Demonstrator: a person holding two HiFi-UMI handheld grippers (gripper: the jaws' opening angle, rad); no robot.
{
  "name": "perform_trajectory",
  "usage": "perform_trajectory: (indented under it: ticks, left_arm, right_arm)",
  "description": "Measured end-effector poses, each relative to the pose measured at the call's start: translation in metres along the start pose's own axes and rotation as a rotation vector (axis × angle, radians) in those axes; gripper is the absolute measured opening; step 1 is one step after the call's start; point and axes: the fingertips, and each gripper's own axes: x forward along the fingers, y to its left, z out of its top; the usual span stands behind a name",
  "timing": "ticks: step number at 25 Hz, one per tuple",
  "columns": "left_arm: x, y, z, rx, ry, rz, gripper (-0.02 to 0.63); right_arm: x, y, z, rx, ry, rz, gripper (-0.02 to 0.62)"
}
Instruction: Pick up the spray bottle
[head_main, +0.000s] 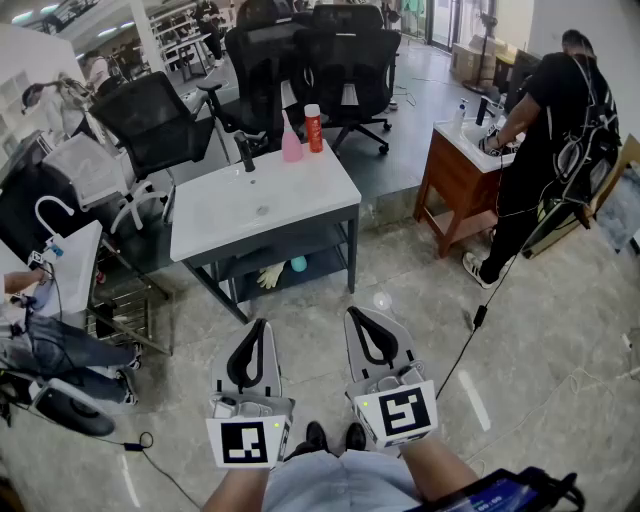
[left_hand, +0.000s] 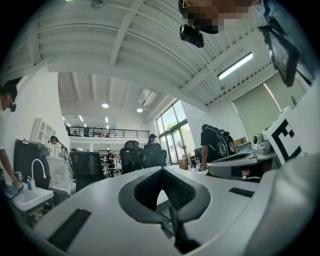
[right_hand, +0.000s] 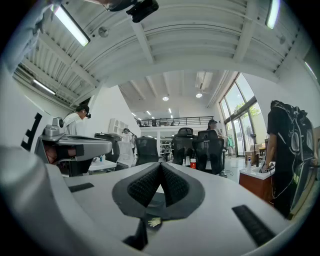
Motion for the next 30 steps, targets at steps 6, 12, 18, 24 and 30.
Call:
perform_trajectory:
  ticks: [6, 12, 18, 24, 30]
  left_arm:
    - [0.0, -0.006, 0.002, 0.005, 0.011, 0.007, 0.015]
    - [-0.007, -0.011, -0.006, -0.02, 0.041, 0.036, 0.016]
    - [0.002, -0.01, -0.018, -0.018, 0.075, 0.049, 0.017]
    - [0.022, 0.016, -0.041, -0.031, 0.098, 0.077, 0.017]
    - [0.073, 0.055, -0.063, -0.026, 0.093, 0.081, 0.015]
  right_arm:
    - [-0.006, -0.008, -0.001, -0.002, 0.012, 0.004, 0.014]
    - [-0.013, -0.018, -0.012, 0.045, 0.006, -0.004, 0.015]
    - [0.0, -0.037, -0.027, 0.066, 0.041, -0.028, 0.015]
    - [0.032, -0.04, -0.042, 0.059, 0.061, -0.022, 0.015]
    - [0.088, -0.056, -0.053, 0.046, 0.09, -0.037, 0.015]
